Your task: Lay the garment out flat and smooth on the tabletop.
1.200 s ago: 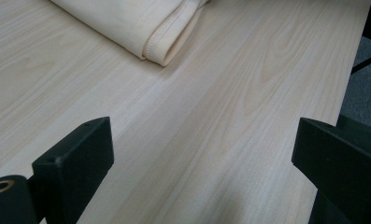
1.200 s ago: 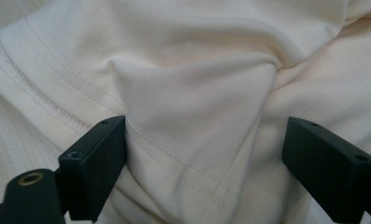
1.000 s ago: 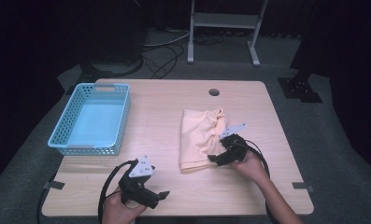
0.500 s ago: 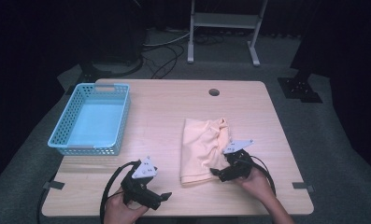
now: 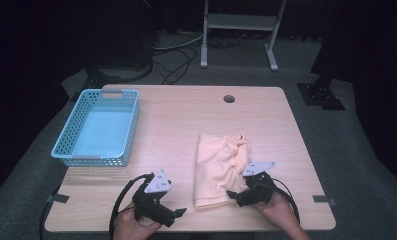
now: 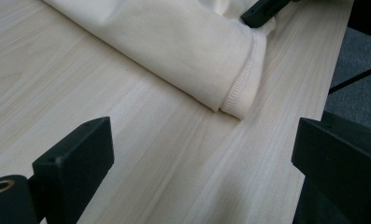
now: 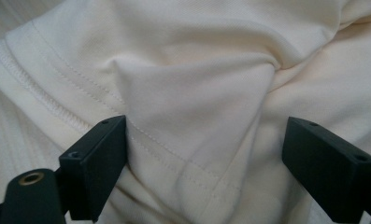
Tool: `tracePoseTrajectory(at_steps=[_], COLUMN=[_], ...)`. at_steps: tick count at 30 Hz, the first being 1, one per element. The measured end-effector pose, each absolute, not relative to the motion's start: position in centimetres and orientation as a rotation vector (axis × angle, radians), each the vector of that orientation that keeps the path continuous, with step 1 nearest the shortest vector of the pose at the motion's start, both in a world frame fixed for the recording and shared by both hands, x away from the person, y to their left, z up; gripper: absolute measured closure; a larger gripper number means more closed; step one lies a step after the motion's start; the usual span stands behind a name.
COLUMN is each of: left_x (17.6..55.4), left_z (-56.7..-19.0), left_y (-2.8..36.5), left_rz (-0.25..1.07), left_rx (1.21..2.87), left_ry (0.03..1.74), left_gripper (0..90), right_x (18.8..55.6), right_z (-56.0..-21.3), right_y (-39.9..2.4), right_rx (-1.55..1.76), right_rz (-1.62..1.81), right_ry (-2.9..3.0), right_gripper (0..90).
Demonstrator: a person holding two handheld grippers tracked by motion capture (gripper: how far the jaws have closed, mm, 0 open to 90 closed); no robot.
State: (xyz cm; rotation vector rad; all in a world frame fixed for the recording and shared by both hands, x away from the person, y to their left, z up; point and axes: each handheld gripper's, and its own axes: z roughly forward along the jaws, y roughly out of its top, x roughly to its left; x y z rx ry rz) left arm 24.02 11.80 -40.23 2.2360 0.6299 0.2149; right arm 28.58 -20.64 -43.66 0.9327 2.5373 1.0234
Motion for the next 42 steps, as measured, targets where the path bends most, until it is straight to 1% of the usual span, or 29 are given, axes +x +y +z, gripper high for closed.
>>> tracePoseTrajectory(at_steps=[6,11,16,19,24,28,33,39,42], left_x=[24.1,24.3,24.7,25.2,26.7,27.9,29.3,30.7,31.5], left_z=[-40.4,-40.2,-40.0,-39.8,-39.4,-39.1,-38.9,-38.5,-38.3], left_y=[11.0,10.6,9.2,8.0,6.3,4.9,3.2,1.6,0.6], left_rz=[0.217,0.210,0.202,0.196,0.191,0.175,0.123,0.107,0.110], left_rx=[2.263,2.252,2.255,2.274,2.290,2.301,2.297,2.312,2.334], left_ry=[0.607,0.601,0.567,0.540,0.505,0.480,0.441,0.407,0.375], left_gripper=[5.4,5.4,5.4,5.4,5.4,5.3,5.4,5.4,7.8], right_x=[27.3,26.0,25.5,25.6,26.2,27.0,28.0,28.8,29.0], right_z=[-43.7,-43.7,-43.7,-43.4,-42.3,-41.1,-40.9,-41.2,-41.4], right_y=[-20.7,-20.7,-20.9,-21.1,-22.5,-23.7,-24.9,-26.2,-27.0], right_rx=[0.929,0.916,0.911,0.917,0.902,0.828,0.774,0.740,0.720], right_rz=[1.027,1.032,1.042,1.056,1.187,1.229,1.211,1.202,1.195], right_ry=[2.537,2.546,2.554,2.578,2.569,2.584,2.619,2.657,2.673], right_gripper=[14.2,14.1,14.0,12.7,12.7,11.8,11.7,11.7,11.7])
